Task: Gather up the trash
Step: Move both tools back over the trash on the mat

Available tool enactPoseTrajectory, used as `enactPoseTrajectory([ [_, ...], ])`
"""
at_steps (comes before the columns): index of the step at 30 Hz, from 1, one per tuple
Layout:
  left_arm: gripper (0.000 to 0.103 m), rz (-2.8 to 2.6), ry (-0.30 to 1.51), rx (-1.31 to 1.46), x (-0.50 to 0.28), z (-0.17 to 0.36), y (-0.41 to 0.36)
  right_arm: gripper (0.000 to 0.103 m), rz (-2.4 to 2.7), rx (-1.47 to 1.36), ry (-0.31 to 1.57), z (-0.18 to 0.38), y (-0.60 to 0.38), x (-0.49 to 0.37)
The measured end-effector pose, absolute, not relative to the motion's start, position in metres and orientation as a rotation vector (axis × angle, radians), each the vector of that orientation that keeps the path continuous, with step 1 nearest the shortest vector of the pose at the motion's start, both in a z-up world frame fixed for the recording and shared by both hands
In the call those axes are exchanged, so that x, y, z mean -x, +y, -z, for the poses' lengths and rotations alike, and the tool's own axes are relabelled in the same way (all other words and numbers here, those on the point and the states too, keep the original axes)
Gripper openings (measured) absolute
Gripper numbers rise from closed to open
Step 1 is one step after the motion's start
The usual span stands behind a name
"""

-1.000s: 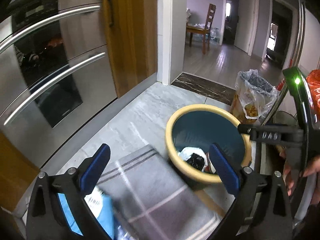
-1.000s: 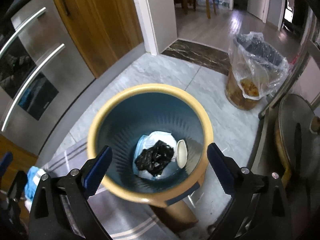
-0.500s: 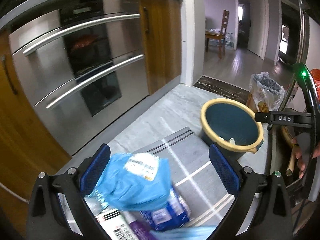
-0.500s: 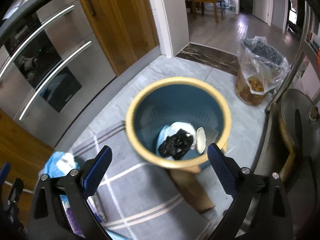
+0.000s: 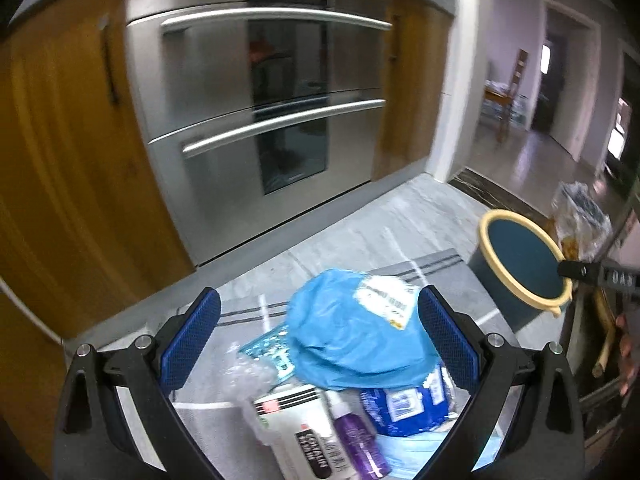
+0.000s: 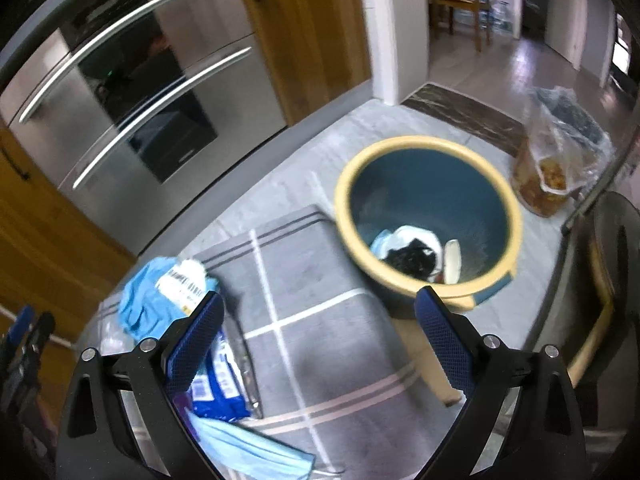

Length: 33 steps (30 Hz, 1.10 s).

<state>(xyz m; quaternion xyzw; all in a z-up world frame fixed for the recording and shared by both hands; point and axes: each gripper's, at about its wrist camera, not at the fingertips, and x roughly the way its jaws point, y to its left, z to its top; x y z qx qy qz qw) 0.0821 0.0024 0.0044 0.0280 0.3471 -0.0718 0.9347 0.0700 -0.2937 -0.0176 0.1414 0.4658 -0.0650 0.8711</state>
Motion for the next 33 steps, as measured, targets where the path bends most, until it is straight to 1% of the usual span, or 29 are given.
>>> enactPoseTrajectory([
  [6, 0.097, 0.089, 0.745, -0.02, -0.09, 0.005, 0.03, 0.096, 0.051, -0.301, 1.035, 0.036, -0.262, -0.091],
  [15, 0.097, 0.024, 0.824, -0.069, -0.107, 0.034, 0.056, 0.096, 0.002, -0.218, 1.115, 0.069, -0.218, -0.13],
  [22, 0.097, 0.022, 0.958, -0.074, -0.12, 0.078, 0.072, 0.095, -0.024, -0.218, 1.178, 0.097, -0.193, -0.154],
  [26, 0.096, 0.048, 1.027, -0.092, -0.124, 0.098, 0.067, 0.093, -0.037, -0.251, 1.199, 0.107, -0.186, -0.164],
  [28, 0.09, 0.062, 1.051, -0.103, -0.126, 0.106, 0.063, 0.09, -0.044, -0.268, 1.211, 0.111, -0.185, -0.166],
  [29, 0.088, 0.068, 1.06, -0.112, -0.126, 0.109, 0.061, 0.086, -0.046, -0.273, 1.217, 0.113, -0.184, -0.168],
  [31, 0.081, 0.073, 1.079, -0.13, -0.127, 0.114, 0.056, 0.08, -0.048, -0.283, 1.231, 0.117, -0.184, -0.17],
  [32, 0.079, 0.078, 1.089, -0.135, -0.127, 0.117, 0.054, 0.074, -0.048, -0.284, 1.237, 0.119, -0.185, -0.17],
  [33, 0.072, 0.08, 1.099, -0.14, -0.127, 0.119, 0.053, 0.07, -0.05, -0.286, 1.242, 0.121, -0.185, -0.17],
])
